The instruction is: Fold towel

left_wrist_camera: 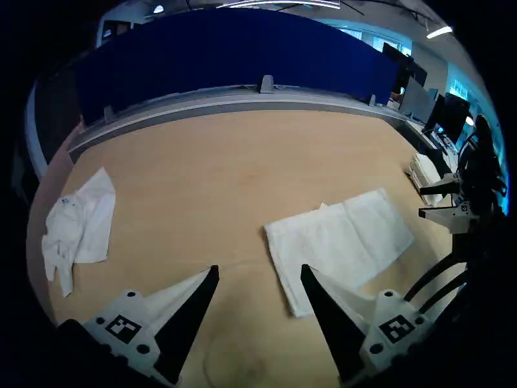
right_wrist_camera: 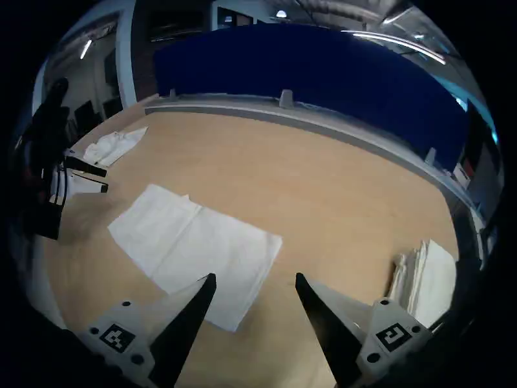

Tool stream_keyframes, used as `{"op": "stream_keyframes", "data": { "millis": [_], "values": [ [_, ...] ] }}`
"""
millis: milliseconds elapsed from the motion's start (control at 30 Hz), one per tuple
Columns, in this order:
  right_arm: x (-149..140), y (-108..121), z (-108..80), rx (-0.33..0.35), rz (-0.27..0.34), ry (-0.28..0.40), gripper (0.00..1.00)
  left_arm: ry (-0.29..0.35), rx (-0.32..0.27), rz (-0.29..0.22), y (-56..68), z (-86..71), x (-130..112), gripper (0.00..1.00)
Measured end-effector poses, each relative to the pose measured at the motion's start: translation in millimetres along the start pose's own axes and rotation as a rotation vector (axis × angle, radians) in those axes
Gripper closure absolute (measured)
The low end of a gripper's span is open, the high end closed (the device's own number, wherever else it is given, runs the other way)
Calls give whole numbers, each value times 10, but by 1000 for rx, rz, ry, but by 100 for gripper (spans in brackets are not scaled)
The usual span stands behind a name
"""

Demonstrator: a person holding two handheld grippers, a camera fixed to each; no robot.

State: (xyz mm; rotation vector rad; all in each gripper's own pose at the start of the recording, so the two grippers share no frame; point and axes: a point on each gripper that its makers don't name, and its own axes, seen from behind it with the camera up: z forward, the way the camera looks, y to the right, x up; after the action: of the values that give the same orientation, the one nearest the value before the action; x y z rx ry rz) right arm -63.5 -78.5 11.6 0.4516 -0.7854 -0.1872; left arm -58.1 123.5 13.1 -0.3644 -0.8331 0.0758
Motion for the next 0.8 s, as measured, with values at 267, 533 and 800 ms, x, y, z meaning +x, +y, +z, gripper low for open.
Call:
{"op": "stream_keyframes", "data": {
  "millis": [267,533,800],
  "values": [
    [-195,-109,-57,21,-20,-20,5,-6,37,-37,-39,-264,-323,6],
    [-336,-176,-132,43,-36,-41,5,-15,69,-93,-90,-416,-578,6],
    [-475,-270,-105,97,-83,-75,6,-13,111,-109,-168,-635,-737,6]
  ]
}}
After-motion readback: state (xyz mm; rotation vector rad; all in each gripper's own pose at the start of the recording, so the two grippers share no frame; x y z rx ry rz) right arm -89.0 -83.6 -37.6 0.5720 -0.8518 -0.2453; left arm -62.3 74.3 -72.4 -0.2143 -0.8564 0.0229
